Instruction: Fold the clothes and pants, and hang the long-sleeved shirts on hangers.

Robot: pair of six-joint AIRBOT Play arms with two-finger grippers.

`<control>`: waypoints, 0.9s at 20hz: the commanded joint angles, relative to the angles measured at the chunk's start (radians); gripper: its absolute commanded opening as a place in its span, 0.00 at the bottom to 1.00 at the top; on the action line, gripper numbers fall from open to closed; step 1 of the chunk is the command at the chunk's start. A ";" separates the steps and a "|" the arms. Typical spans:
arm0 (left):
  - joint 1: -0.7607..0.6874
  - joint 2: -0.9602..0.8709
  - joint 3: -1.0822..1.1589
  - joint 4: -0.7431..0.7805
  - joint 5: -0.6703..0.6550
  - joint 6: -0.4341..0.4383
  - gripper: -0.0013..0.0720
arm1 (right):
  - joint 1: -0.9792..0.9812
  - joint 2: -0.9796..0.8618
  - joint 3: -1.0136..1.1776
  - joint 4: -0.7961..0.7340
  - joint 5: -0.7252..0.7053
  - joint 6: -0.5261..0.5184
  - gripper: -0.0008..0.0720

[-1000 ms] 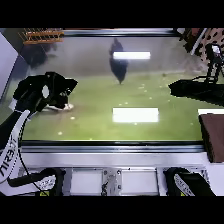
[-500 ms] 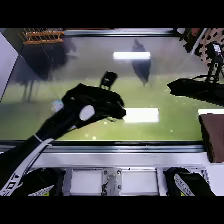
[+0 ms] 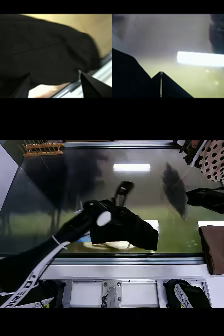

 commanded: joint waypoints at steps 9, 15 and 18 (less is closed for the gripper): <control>0.537 0.320 -0.855 -0.494 0.173 -0.057 0.87 | -0.020 -0.001 0.000 0.110 0.005 -0.003 0.06; 0.486 0.273 -0.889 -0.561 0.288 -0.024 0.87 | -0.020 0.000 0.000 0.139 0.005 -0.003 0.06; 0.452 0.211 -0.882 -0.644 0.327 -0.019 0.87 | -0.020 0.000 0.000 0.162 0.005 -0.003 0.06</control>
